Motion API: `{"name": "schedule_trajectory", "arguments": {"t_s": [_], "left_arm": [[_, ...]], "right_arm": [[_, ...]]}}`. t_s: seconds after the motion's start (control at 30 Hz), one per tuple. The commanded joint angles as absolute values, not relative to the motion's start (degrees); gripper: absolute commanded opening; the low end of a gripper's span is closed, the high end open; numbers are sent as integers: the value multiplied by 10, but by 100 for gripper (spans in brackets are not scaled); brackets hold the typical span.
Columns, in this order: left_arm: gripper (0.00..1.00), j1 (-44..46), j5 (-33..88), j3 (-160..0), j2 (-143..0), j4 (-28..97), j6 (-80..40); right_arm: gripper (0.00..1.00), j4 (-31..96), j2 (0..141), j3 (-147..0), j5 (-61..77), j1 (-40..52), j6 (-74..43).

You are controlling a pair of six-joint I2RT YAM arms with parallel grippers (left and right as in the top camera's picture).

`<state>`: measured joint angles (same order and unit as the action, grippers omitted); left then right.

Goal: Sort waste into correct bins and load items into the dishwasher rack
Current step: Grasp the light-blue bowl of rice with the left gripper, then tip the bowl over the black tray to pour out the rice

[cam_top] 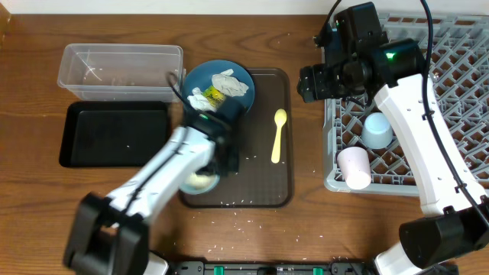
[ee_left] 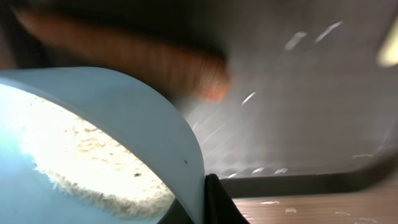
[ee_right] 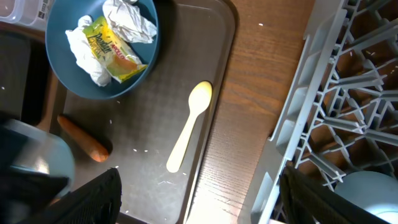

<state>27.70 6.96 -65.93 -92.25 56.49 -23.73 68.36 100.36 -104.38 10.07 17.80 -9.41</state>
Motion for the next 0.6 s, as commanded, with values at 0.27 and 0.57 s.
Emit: {"name": "schedule_trajectory", "arguments": {"t_s": [0.27, 0.57], "left_arm": [[6, -18, 278, -719, -853, 513, -95], [6, -267, 602, -719, -928, 500, 19]], "right_arm": [[79, 685, 1005, -1042, 93, 173, -85], [79, 683, 1005, -1042, 93, 173, -80]]}}
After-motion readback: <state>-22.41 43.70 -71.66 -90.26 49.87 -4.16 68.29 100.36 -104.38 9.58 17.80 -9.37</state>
